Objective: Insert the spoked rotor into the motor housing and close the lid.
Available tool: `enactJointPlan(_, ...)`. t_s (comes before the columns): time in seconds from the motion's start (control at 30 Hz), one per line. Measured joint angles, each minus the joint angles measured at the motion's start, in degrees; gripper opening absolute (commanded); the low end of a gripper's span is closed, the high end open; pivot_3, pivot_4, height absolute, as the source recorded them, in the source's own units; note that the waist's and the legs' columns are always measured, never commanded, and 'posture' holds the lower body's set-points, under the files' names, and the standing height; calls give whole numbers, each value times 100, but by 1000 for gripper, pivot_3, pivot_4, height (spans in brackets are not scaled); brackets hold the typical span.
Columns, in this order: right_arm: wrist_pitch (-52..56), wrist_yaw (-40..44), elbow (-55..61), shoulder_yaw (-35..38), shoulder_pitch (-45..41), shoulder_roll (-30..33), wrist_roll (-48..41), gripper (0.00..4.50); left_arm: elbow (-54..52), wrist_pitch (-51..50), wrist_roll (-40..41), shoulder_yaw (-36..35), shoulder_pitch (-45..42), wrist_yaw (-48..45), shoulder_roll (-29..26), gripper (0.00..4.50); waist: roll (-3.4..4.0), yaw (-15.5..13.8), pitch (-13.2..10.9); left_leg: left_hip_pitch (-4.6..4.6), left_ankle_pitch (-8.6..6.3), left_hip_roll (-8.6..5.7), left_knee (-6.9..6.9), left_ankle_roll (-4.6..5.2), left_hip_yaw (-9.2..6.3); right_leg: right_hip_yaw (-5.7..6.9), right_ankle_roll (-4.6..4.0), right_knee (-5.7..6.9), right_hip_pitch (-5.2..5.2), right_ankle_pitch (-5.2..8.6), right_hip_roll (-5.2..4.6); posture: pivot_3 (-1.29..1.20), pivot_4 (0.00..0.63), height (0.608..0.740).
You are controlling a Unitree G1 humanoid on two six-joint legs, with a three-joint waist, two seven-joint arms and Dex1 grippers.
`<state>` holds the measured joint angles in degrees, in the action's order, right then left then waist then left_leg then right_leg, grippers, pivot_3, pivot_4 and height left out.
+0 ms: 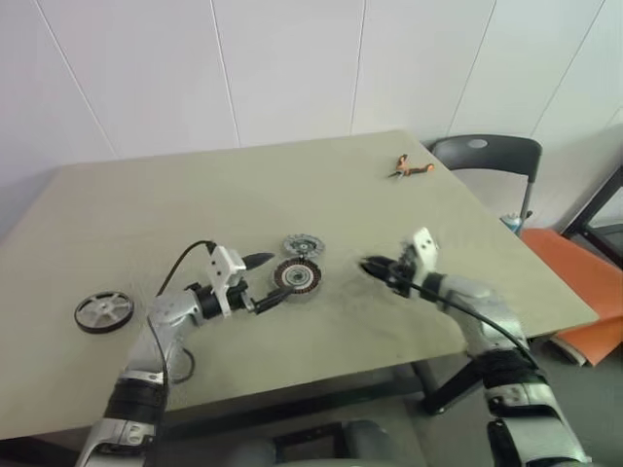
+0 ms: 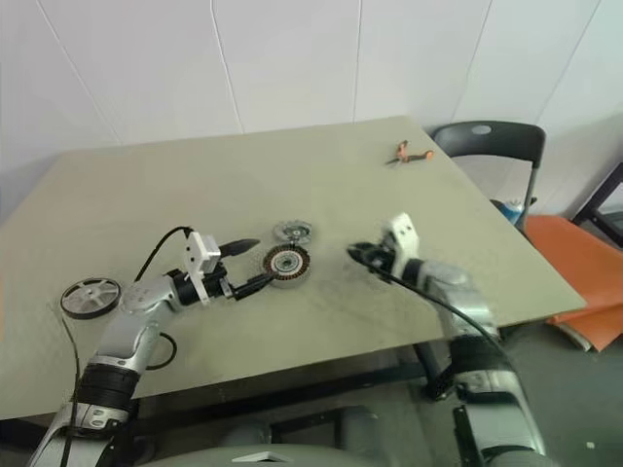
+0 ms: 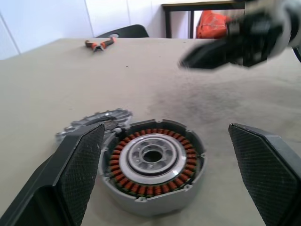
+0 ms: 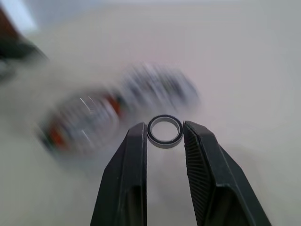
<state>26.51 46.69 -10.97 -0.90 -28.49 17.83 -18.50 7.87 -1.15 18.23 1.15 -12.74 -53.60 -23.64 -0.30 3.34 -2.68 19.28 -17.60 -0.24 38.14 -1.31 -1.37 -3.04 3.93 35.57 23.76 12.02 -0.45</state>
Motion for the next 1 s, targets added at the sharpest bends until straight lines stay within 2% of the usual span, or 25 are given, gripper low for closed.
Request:
enactJointPlan(0.13,647,-364,304,-358,-628,-381,4,739,38,-114,1,-36,12,-36,-133,4500,-12,-76,9,1,0,0,0,0,-15,18,0,-16,17,-1,-4,0,0,740)
enactJointPlan(0.23,1306,-741,-234,-830,-863,-690,275,739,46,-247,5,-38,77,-83,-214,4500,-13,-88,9,28,-1,-5,0,0,-10,11,-9,-17,45,-21,-16,0,0,740)
enactJointPlan(0.37,1758,-808,-623,-1184,-942,-892,385,739,47,-292,-1,-55,163,-84,-282,4500,-11,-88,8,46,-1,-6,-1,1,-10,11,-4,-25,62,-26,-20,0,0,740)
enactJointPlan(0.73,1836,-341,-783,-1736,-1246,-577,765,739,68,-80,-11,-227,411,12,-312,4500,-11,-71,8,31,-1,-2,-2,1,-10,13,13,-10,59,-12,-10,0,0,740)
enactJointPlan(1.0,1388,-146,-837,-2065,-1243,-441,1148,739,-77,-80,-7,-238,419,7,-407,4500,-12,-63,8,25,-1,-2,-2,1,-8,12,14,-9,56,-12,-9,0,0,740)
